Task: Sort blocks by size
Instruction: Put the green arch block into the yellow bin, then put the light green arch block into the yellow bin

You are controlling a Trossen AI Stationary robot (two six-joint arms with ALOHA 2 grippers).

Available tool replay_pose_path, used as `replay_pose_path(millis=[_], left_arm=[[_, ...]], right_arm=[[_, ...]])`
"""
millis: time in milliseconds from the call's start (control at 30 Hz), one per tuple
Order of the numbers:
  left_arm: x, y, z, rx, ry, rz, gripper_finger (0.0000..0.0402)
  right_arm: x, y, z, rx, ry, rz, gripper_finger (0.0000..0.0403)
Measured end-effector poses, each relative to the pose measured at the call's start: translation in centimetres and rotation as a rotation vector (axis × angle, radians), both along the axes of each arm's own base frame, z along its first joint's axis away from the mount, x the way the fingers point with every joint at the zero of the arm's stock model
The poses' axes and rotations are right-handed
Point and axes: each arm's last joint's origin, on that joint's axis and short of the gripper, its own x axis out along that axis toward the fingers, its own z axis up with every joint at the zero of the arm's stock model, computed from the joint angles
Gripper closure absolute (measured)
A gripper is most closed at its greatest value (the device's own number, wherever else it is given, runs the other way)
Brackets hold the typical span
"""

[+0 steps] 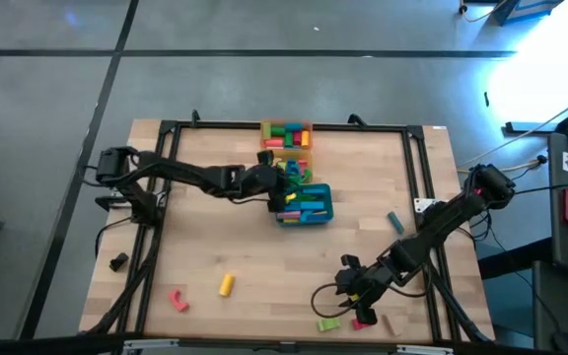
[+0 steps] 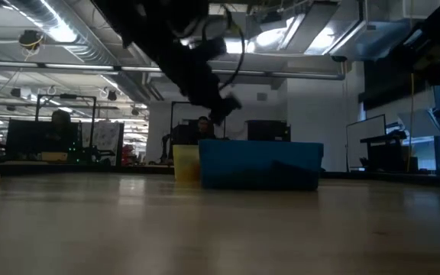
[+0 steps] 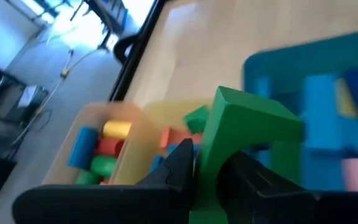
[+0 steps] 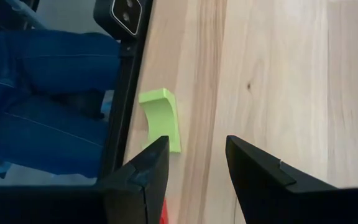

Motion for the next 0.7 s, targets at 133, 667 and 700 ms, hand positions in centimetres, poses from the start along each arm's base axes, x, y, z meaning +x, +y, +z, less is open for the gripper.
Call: replay_pose_path(millis=[133, 667, 700], left_arm=[[0.3, 2.2, -1.7, -0.042, 0.014, 0.091, 0.0346], [0.1, 4.2, -2.1, -0.182, -0.099, 0.258, 0.0227], [0.1, 4.2, -2.1, -0.183, -0.099, 0.258, 0.0225]], right_arm=[[0.1, 0.0, 0.1, 0.007, -0.008, 0.000, 0.0242], [0.4, 0.5, 0.6, 0.107, -0.028, 0.008, 0.0226], [0.4, 0.6, 0.7, 0.113, -0.036, 0.009, 0.0217]])
